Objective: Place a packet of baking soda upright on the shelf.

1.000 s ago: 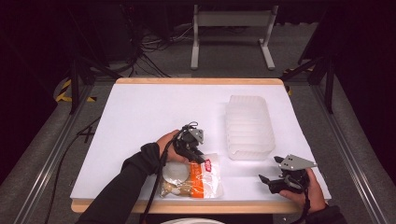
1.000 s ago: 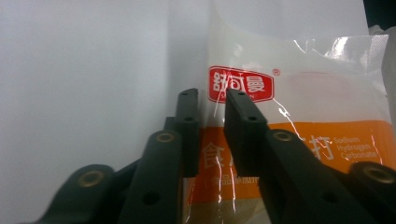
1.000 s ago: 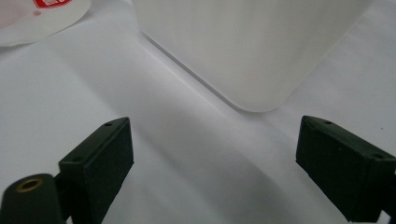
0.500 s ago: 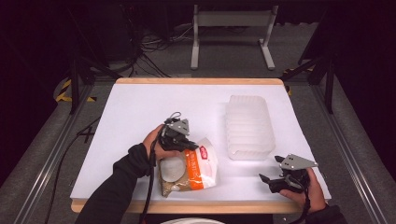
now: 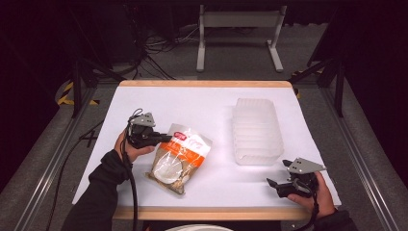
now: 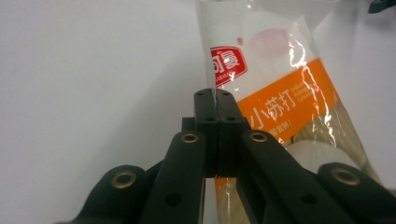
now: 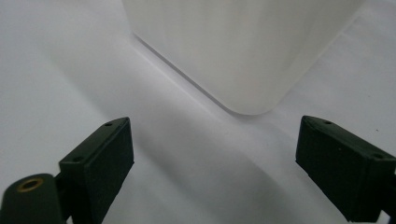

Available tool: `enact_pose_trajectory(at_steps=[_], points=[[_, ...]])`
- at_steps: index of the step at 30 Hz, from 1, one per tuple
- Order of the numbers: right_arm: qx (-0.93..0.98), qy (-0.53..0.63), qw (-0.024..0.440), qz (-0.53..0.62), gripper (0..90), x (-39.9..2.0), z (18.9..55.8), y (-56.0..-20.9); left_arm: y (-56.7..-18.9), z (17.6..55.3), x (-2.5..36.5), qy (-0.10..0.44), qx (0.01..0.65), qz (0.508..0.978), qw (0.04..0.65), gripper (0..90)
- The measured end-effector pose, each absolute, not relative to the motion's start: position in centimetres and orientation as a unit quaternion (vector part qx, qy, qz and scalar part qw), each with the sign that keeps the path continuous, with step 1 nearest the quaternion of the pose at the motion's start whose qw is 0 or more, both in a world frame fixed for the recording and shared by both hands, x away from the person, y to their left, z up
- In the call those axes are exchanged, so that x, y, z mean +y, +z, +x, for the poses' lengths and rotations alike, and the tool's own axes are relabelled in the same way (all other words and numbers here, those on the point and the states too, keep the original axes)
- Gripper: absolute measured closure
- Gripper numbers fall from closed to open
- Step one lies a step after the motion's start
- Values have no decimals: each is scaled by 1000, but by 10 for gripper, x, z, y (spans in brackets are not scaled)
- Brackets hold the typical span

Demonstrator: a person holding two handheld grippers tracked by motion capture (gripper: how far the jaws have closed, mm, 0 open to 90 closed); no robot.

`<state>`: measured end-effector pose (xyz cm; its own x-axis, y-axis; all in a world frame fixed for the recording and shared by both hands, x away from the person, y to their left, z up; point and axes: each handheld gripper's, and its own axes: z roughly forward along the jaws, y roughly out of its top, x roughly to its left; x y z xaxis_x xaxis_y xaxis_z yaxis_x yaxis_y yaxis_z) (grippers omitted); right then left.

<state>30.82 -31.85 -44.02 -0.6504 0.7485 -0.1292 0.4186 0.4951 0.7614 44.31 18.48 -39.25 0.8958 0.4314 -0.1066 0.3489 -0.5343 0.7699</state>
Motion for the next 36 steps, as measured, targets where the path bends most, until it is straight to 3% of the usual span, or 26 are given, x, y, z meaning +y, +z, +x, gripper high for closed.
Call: enact_pose_trajectory(at_steps=[9,13,16,22,27,29,33,36], points=[[835,359,227,349,118,-318,309,-441,-413,460,188,1,236,869,435,893],[836,359,223,350,117,-318,310,-442,-422,468,175,-24,235,873,427,836],[836,359,222,350,118,-318,310,-442,-426,474,168,-31,234,876,420,771],[838,359,219,349,117,-317,311,-442,-434,486,153,-48,241,886,392,543],[838,358,217,350,117,-317,311,-443,-435,494,141,-59,238,889,386,462],[838,358,218,348,118,-316,311,-443,-435,494,136,-62,233,892,383,501],[838,359,217,348,118,-317,311,-443,-433,490,134,-57,218,896,382,759],[838,359,217,348,118,-317,311,-443,-426,485,138,-46,216,891,397,893]])
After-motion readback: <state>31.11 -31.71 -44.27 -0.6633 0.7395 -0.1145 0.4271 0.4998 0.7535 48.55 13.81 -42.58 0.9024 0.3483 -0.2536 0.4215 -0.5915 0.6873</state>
